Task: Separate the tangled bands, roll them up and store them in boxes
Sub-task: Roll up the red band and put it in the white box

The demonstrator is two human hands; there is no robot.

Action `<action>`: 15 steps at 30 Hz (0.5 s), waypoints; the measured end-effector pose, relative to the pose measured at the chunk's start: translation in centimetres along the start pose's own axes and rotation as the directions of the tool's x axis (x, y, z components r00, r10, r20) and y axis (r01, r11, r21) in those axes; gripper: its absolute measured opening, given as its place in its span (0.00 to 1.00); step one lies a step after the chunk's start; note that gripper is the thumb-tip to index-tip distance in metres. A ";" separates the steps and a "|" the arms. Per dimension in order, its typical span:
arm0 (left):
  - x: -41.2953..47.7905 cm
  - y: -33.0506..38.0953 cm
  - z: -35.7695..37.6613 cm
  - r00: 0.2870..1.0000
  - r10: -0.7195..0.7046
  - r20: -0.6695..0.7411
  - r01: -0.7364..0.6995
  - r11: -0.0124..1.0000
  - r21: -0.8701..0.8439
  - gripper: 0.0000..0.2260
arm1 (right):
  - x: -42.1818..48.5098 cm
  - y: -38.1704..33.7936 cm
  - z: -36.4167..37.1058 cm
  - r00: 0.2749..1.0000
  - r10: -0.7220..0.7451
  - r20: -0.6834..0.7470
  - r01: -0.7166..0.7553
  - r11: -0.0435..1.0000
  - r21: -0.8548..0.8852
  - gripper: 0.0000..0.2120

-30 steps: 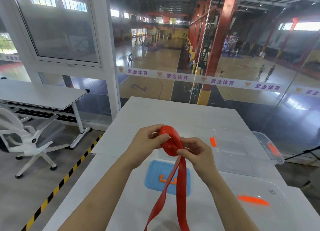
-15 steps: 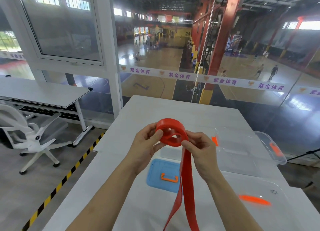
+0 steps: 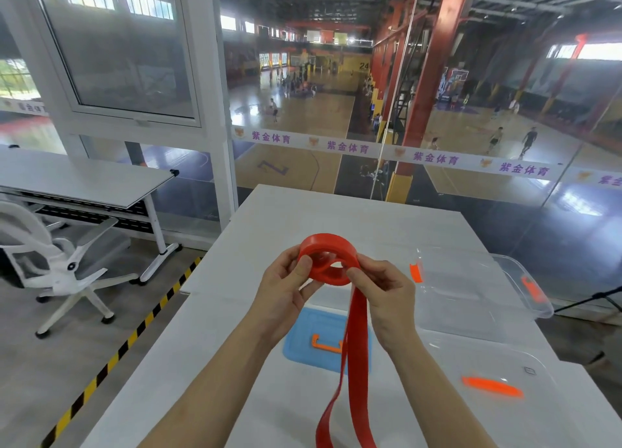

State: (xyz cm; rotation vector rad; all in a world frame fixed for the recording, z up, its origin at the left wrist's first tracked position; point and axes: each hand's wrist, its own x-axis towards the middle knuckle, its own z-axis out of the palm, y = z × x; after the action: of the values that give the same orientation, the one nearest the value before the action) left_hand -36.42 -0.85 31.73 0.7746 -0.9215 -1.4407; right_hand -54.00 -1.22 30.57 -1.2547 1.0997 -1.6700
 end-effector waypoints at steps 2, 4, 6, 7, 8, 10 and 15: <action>0.0 0.2 -1.0 0.996 -0.044 0.073 0.033 0.990 0.141 0.15 | 0.6 -0.4 -0.8 0.998 -0.026 0.058 0.027 0.999 -0.030 0.13; 0.1 0.6 -1.8 0.993 -0.034 0.115 -0.011 0.929 0.371 0.16 | 1.2 -0.8 -1.7 0.989 -0.047 0.143 0.060 0.994 -0.089 0.14; 0.3 1.4 -1.9 0.990 0.007 0.140 -0.086 0.820 0.566 0.22 | 1.8 -1.2 -2.4 0.970 -0.051 0.236 0.095 0.980 -0.177 0.14; 0.4 1.9 -1.6 0.987 0.024 0.156 -0.119 0.761 0.637 0.22 | 2.1 -1.4 -2.6 0.956 -0.059 0.288 0.131 0.962 -0.239 0.14; 0.6 2.2 -1.3 0.983 0.029 0.182 -0.151 0.696 0.702 0.22 | 2.3 -1.6 -2.7 0.936 -0.074 0.343 0.184 0.936 -0.302 0.13; 0.9 2.6 -0.7 0.972 0.014 0.234 -0.202 0.558 0.805 0.20 | 2.4 -2.0 -2.7 0.897 -0.109 0.428 0.286 0.882 -0.375 0.14; 1.0 3.5 -0.2 0.949 -0.101 0.298 -0.238 0.390 0.890 0.16 | 1.8 -2.0 -2.6 0.867 -0.119 0.485 0.324 0.873 -0.366 0.14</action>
State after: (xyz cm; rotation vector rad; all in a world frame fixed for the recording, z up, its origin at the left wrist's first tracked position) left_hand -34.68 -1.79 34.83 1.3139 -2.0796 -0.8522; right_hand -57.06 -1.74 32.68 -2.0158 1.0933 -1.2142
